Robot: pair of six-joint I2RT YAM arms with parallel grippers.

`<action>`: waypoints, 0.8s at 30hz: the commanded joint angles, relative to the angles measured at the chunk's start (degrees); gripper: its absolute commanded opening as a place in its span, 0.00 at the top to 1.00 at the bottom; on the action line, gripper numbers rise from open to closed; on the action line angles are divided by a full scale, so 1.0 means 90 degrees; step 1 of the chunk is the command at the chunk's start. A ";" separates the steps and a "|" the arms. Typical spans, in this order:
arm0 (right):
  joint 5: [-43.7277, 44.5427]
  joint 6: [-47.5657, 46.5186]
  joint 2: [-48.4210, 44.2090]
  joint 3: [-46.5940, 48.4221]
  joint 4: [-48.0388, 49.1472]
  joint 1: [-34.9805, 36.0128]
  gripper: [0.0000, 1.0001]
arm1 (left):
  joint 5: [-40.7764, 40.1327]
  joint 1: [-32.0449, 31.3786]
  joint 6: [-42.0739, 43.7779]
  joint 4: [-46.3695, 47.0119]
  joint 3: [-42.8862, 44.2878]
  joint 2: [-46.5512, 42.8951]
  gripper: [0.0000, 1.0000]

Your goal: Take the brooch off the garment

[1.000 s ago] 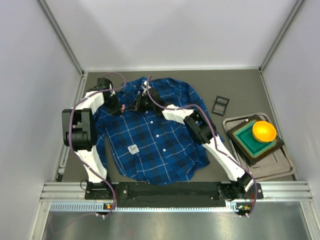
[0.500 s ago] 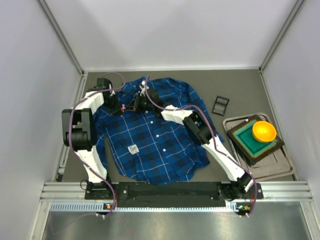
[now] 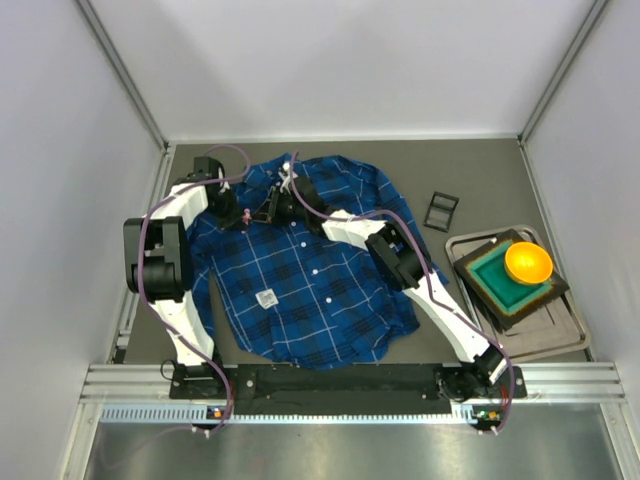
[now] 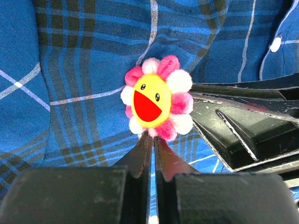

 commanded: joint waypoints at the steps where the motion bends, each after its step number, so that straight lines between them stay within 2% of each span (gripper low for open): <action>1: -0.0234 -0.0041 -0.0119 0.0480 -0.0273 0.0147 0.88 | 0.0019 0.0034 -0.0028 0.0410 -0.0126 -0.0223 1.00; 6: -0.0224 -0.0527 -0.0471 0.0559 -0.1221 -0.0008 0.76 | -0.0089 0.0034 0.0176 0.0274 -0.0077 -0.0164 1.00; 8: -0.0302 -0.0548 -0.0578 0.0569 -0.1426 -0.0116 0.75 | -0.0147 0.0034 0.0255 0.0196 -0.0067 -0.0174 1.00; 14: -0.0819 0.0076 -0.0705 0.0588 -0.1642 -0.0292 0.58 | -0.0001 0.0024 0.0441 0.0283 -0.0213 -0.0271 1.00; 18: -0.0801 0.0680 -0.0735 0.0569 -0.1778 -0.0312 0.47 | -0.0011 0.0015 0.0509 0.0332 -0.0321 -0.0281 1.00; 20: -0.0965 0.0789 -0.0667 0.0685 -0.1759 -0.0331 0.47 | 0.0009 0.0015 0.0538 0.0352 -0.0350 -0.0272 1.00; 24: -0.0840 0.0148 -0.0706 0.0560 -0.1662 -0.0341 0.48 | -0.0050 0.0005 0.0636 0.0342 -0.0331 -0.0301 1.00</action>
